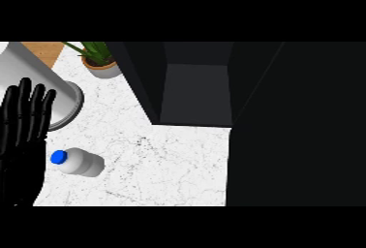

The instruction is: Pick up the bottled water, place it into the cabinet and close the cabinet

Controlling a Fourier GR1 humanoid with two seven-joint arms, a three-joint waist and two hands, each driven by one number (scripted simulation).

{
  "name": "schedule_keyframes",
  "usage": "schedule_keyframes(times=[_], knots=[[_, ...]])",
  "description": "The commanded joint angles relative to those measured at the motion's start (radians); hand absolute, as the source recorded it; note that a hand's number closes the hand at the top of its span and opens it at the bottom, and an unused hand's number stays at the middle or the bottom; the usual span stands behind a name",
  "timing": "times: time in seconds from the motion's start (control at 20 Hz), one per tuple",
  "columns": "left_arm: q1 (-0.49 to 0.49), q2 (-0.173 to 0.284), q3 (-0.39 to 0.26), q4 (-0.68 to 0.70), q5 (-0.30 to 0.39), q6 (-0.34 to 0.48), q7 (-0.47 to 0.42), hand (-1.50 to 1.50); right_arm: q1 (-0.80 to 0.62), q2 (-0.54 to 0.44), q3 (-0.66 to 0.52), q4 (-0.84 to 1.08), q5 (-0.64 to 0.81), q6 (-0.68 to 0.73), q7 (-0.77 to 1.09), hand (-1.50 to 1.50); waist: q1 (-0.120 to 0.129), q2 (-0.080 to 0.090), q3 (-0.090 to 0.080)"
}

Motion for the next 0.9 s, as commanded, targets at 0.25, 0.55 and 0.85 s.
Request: schedule_keyframes(times=[0.25, 0.55, 0.85], knots=[[0.078, 0.221, 0.293, 0.093, 0.455, -0.368, -0.125, -1.50, 0.199, 0.005, 0.005, -0.126, -0.045, 0.038, -0.021, -1.50, -0.041, -0.011, -0.010], [0.191, 0.262, 0.352, 0.059, 0.725, -0.403, 0.139, -1.50, 0.374, -0.068, 0.122, -0.259, -0.225, 0.234, 0.058, -1.50, -0.039, -0.015, -0.007], [0.174, 0.305, 0.443, 0.095, 0.796, -0.402, 0.202, -1.50, 0.544, -0.027, 0.272, -0.435, -0.112, 0.218, 0.060, -1.50, -0.049, -0.010, -0.007]])
